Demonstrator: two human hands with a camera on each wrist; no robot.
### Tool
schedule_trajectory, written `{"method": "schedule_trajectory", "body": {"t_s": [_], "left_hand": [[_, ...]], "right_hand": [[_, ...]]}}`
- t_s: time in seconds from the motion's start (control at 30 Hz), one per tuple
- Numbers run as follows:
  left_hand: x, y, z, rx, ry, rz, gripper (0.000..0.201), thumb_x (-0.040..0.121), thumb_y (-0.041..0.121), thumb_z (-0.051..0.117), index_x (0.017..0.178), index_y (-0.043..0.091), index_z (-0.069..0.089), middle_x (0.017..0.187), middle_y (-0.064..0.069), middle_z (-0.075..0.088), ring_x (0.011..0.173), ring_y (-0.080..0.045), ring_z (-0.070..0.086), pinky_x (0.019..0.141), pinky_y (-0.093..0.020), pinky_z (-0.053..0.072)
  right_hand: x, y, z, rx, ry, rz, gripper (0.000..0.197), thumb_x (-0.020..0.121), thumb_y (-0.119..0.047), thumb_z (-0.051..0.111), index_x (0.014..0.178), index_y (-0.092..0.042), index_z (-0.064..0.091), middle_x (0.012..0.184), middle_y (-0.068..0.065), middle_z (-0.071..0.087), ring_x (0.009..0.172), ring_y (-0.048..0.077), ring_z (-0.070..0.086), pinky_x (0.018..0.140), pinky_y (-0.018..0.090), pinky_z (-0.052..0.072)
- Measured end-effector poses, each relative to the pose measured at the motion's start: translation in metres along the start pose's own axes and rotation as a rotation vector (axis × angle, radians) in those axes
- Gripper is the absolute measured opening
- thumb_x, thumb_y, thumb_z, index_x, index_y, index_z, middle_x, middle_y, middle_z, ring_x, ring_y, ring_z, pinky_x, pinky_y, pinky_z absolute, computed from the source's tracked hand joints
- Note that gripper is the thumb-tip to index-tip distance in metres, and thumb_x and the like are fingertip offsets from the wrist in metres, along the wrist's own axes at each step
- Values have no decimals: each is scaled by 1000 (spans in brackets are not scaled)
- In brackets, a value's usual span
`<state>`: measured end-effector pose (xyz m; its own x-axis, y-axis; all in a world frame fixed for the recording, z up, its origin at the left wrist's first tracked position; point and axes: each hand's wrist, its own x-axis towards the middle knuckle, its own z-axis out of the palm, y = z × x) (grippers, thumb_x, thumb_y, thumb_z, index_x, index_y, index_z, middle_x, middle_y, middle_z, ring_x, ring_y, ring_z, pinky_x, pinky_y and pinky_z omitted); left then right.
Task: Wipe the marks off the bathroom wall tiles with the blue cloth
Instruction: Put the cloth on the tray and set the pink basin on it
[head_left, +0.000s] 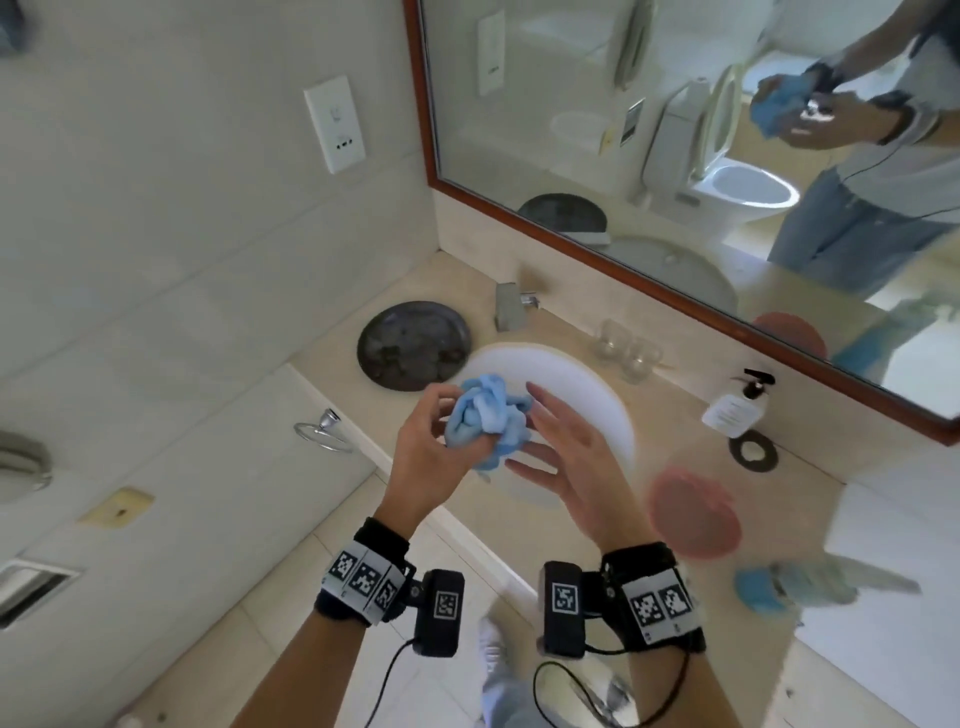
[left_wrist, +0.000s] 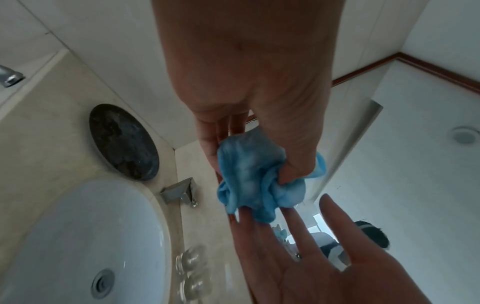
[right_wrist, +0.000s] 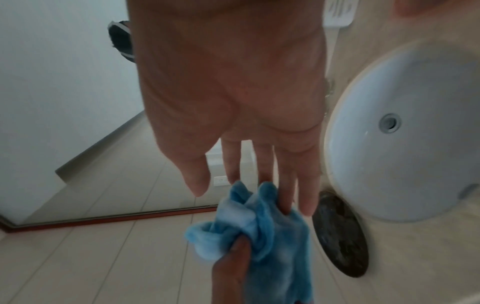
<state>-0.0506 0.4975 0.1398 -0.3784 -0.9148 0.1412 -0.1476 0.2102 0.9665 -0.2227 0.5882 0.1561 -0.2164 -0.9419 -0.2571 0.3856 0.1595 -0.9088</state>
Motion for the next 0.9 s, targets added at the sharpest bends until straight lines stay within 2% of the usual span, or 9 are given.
{"method": "schedule_trajectory", "body": {"t_s": [0.1,0.17,0.23,0.33,0.43,0.57,0.6,0.73,0.9], "left_hand": [[47,-7,-19,89,35,19,54,69,50,84,112,26,62,103,17,69,90,-6,66,75,-19,53],[76,-12,-33,168,54,-3,55,68,51,84,112,26,62,103,18,70,90,-6,67,73,-20,53],[104,-20,-49,274,68,-36,49,72,44,88,111,29,61,101,21,70,88,-5,68,71,-24,55],[147,-47,-75,431,75,-123,45,76,26,91,107,33,60,94,17,71,84,-6,69,71,-31,56],[187,-86,-98,553,38,-252,43,74,27,91,103,29,59,89,9,70,80,-18,69,71,-38,57],[246,-141,-117,700,-51,-377,41,77,32,87,105,23,58,88,3,68,81,-24,68,72,-35,53],[260,-155,-119,731,-76,-394,39,79,33,85,105,22,58,88,2,67,83,-25,67,71,-34,51],[313,-207,-126,803,-187,-446,31,85,33,77,103,16,57,91,-6,69,88,-33,68,72,-33,45],[350,-265,-129,887,-366,-482,38,85,35,77,109,16,56,104,-13,72,97,-38,69,78,-40,55]], "right_hand": [[51,-3,6,11,24,-1,39,106,-34,58,144,-40,55,133,-10,69,125,18,65,100,45,54],[83,-3,10,69,5,27,40,106,-29,57,146,-37,54,130,-11,70,122,17,67,94,38,58],[111,-3,15,83,2,17,40,105,-28,60,144,-35,56,129,-10,70,123,16,66,96,38,58],[156,-5,27,3,45,6,39,96,-45,72,134,-41,63,126,-8,71,123,13,64,101,41,55],[208,2,38,-173,109,29,45,88,-57,74,131,-46,64,128,-7,67,123,11,60,102,43,55],[279,19,52,-346,162,67,49,91,-51,73,137,-36,62,132,-1,61,120,14,59,83,24,55],[295,26,55,-400,171,78,49,92,-49,73,137,-33,62,133,1,60,119,15,59,82,23,53],[356,68,64,-680,235,125,47,94,-42,73,136,-25,63,138,4,61,122,19,59,96,24,44],[407,123,77,-954,222,166,50,95,-37,71,141,-18,59,144,3,57,134,23,52,110,32,43]]}}
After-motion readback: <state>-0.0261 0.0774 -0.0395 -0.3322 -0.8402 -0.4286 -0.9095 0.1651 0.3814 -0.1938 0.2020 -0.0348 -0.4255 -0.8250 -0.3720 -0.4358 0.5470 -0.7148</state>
